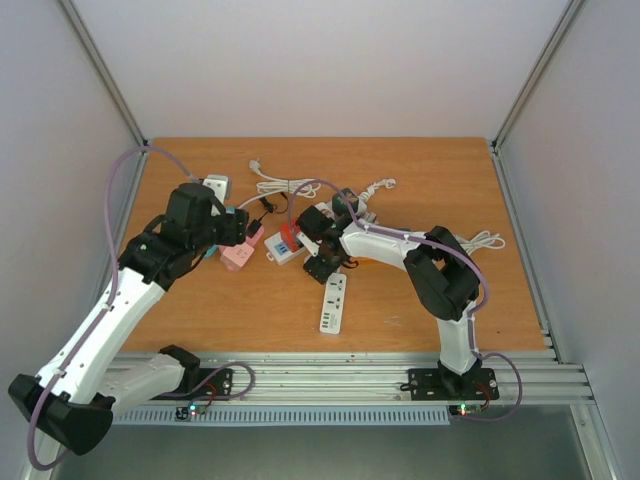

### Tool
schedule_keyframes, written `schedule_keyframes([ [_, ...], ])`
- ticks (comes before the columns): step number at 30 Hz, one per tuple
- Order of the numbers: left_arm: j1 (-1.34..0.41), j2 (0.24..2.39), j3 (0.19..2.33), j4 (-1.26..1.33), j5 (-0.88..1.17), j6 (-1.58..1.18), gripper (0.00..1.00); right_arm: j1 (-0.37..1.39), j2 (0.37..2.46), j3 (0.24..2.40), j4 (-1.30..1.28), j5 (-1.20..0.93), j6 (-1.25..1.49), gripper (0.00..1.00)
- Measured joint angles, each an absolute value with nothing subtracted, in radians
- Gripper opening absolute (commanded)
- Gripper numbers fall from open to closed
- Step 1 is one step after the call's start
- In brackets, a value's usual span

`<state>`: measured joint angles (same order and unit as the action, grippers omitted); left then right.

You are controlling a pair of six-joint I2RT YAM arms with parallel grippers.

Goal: Insert the plug

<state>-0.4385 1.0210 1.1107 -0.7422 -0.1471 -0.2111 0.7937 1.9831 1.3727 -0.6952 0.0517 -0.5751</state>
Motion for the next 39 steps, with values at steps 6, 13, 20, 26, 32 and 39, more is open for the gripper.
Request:
schedule_keyframes([
  [6,-0.439,0.987,1.111,-0.743,-0.130,-0.211,0.75,0.804,1.975,1.344,-0.648,0.080,-0.583,0.73],
  [13,-0.439,0.987,1.111,-0.743,-0.127,-0.209,0.75,0.809,1.986,1.348,-0.627,0.088,-0.585,0.68],
  [20,-0.439,0.987,1.111,-0.743,-0.128,-0.208,0.75,0.809,2.012,1.380,-0.618,0.086,-0.568,0.55],
  [26,-0.439,0.988,1.111,-0.743,-0.132,-0.205,0.75,0.809,1.984,1.341,-0.598,0.087,-0.562,0.55],
  [32,-0.439,1.002,1.111,-0.743,-0.131,-0.213,0.76,0.817,1.864,1.252,-0.601,0.073,-0.563,0.57],
  [39,-0.438,1.002,1.111,-0.749,-0.074,-0.273,0.76,0.833,1.641,1.217,-0.558,0.020,-0.575,0.57],
])
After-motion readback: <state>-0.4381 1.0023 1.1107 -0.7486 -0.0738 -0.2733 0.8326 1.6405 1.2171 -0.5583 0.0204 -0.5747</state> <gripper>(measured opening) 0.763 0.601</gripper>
